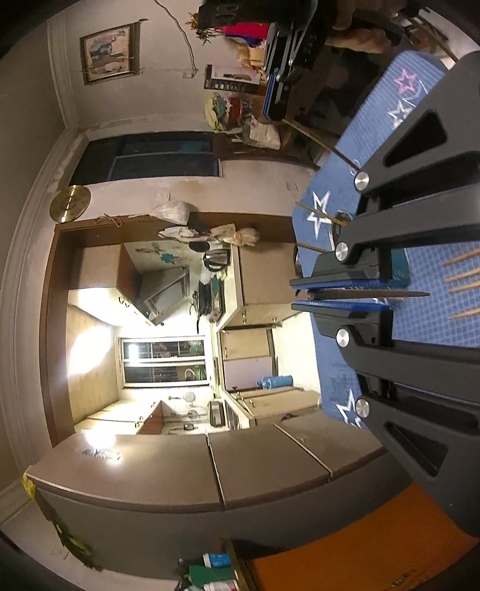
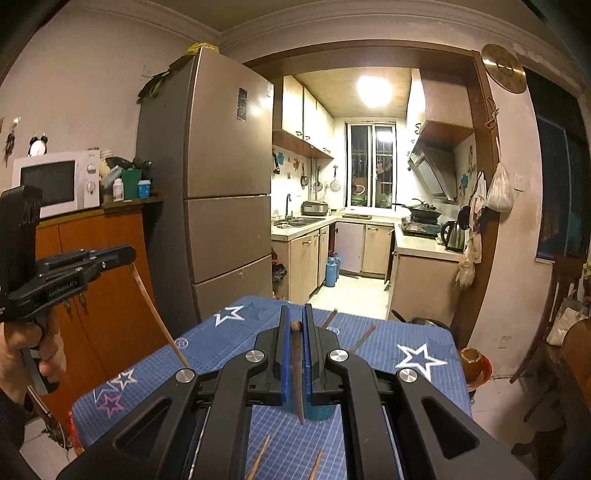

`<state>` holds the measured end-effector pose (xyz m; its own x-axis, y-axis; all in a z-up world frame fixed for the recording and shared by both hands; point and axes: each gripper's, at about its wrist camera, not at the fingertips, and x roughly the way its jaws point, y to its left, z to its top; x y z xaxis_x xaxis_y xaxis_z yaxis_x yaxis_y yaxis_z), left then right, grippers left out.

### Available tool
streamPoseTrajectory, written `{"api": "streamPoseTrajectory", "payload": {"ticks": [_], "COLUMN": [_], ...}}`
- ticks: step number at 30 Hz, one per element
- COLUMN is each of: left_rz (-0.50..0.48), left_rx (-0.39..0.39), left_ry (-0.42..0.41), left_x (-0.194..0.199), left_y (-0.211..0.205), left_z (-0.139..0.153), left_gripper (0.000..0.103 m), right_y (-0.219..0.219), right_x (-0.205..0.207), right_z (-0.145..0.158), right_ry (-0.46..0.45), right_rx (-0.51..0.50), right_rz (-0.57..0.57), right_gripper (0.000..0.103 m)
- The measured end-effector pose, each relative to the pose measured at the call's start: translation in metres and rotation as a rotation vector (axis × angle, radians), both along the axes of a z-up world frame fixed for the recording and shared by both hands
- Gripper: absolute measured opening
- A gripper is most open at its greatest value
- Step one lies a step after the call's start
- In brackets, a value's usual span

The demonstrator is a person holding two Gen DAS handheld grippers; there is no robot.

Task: Organize utensils
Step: 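Lift both chopsticks and carry them over the teal utensil holder, then lower both chopsticks into the holder basket and open both tools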

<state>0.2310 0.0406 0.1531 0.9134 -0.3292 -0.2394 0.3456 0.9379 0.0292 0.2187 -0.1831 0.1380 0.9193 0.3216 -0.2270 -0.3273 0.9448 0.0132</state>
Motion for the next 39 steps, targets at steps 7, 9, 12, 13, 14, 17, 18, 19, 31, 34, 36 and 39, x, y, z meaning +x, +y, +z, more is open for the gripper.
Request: {"api": "streamPoseTrajectory", "payload": {"ticks": [7, 9, 12, 13, 14, 17, 18, 19, 31, 34, 36, 39], "left_rz": [-0.026, -0.029, -0.034, -0.035, -0.037, -0.037, -0.036, -0.034, -0.019, -0.019, -0.018, -0.017], "left_rx": [-0.009, -0.008, -0.014, -0.015, -0.019, -0.031, -0.034, -0.037, -0.015, -0.009, -0.004, -0.002], "left_ry": [-0.018, -0.024, -0.032, -0.034, -0.037, -0.034, -0.030, -0.023, 0.066, 0.086, 0.099, 0.118], "left_x": [0.025, 0.035, 0.049, 0.052, 0.058, 0.074, 0.079, 0.086, 0.131, 0.139, 0.142, 0.147], "left_y": [-0.025, -0.034, -0.044, -0.046, -0.049, -0.055, -0.055, -0.057, -0.067, -0.068, -0.069, -0.068], "left_z": [0.033, 0.041, 0.048, 0.049, 0.050, 0.051, 0.051, 0.050, 0.018, 0.010, 0.004, -0.004], "left_gripper": [0.004, 0.004, 0.004, 0.004, 0.004, 0.004, 0.004, 0.004, 0.004, 0.004, 0.004, 0.005], "right_y": [-0.005, -0.004, -0.001, 0.000, 0.000, 0.002, 0.002, 0.002, 0.003, 0.004, 0.006, 0.008], "right_x": [0.026, 0.036, 0.053, 0.059, 0.063, 0.079, 0.085, 0.089, 0.140, 0.147, 0.152, 0.159], "right_z": [0.045, 0.054, 0.066, 0.069, 0.070, 0.072, 0.072, 0.071, 0.038, 0.028, 0.022, 0.013], "right_ry": [-0.009, -0.005, 0.000, 0.000, 0.002, 0.014, 0.020, 0.025, 0.105, 0.122, 0.134, 0.153], "right_rx": [-0.005, -0.011, -0.025, -0.029, -0.031, -0.036, -0.034, -0.033, -0.008, -0.006, -0.007, -0.005], "right_rz": [-0.007, -0.003, -0.008, -0.011, -0.011, -0.015, -0.015, -0.016, -0.008, -0.007, -0.006, -0.007], "right_gripper": [0.007, 0.007, 0.007, 0.007, 0.007, 0.007, 0.007, 0.007, 0.007, 0.007, 0.007, 0.007]}}
